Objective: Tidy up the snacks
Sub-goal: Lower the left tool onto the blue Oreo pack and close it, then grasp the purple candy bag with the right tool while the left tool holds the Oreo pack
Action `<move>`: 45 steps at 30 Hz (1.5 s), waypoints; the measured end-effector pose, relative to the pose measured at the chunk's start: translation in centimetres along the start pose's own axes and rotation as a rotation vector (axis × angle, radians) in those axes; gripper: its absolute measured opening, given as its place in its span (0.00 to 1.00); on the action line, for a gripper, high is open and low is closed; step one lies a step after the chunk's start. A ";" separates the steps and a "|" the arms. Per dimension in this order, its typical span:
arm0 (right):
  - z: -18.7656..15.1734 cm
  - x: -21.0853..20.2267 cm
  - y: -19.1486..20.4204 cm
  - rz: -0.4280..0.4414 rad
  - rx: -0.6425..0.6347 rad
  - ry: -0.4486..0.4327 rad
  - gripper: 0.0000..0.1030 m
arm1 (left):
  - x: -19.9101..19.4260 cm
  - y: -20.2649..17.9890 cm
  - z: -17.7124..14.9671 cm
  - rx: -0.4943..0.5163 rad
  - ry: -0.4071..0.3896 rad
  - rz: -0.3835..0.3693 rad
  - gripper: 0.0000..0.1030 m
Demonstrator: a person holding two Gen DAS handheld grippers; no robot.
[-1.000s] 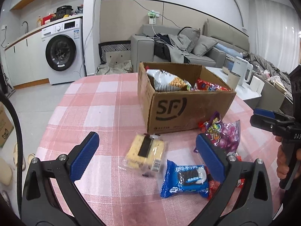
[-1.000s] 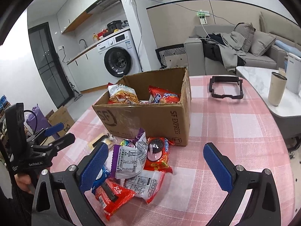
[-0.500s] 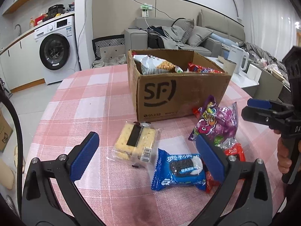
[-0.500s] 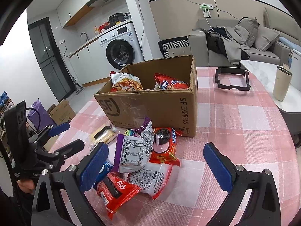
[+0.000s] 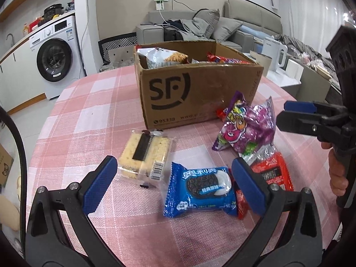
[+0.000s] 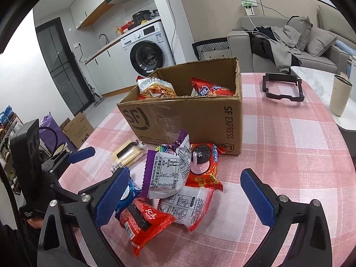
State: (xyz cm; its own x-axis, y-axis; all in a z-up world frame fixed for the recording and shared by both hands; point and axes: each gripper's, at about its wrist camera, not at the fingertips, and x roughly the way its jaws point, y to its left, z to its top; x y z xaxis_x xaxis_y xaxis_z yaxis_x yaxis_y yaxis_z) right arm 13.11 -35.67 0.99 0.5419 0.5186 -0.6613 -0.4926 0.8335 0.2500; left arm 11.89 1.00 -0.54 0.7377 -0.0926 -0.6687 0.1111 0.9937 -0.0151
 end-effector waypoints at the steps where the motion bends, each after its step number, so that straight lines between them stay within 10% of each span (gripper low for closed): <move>1: 0.0 0.0 0.1 0.003 0.000 0.000 1.00 | 0.1 -0.1 -0.1 0.005 0.003 0.000 1.00; 27: -0.3 0.2 0.4 0.025 -0.027 0.009 0.99 | 3.3 0.2 -1.9 0.018 0.149 -0.067 0.95; 40: -0.6 0.7 0.7 0.027 -0.035 0.015 0.99 | 3.6 0.0 -2.2 0.031 0.170 -0.141 0.46; 45: -0.7 0.9 0.7 0.031 -0.034 0.019 0.95 | 3.1 0.4 -2.1 0.007 0.155 -0.160 0.43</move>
State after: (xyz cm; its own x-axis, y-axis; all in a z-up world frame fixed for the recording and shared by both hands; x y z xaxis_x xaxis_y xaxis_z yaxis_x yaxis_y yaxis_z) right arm 12.77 -34.75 0.07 0.5134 0.5398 -0.6671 -0.5319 0.8102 0.2463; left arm 12.83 1.24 -4.14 0.5993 -0.2373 -0.7645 0.2231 0.9667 -0.1251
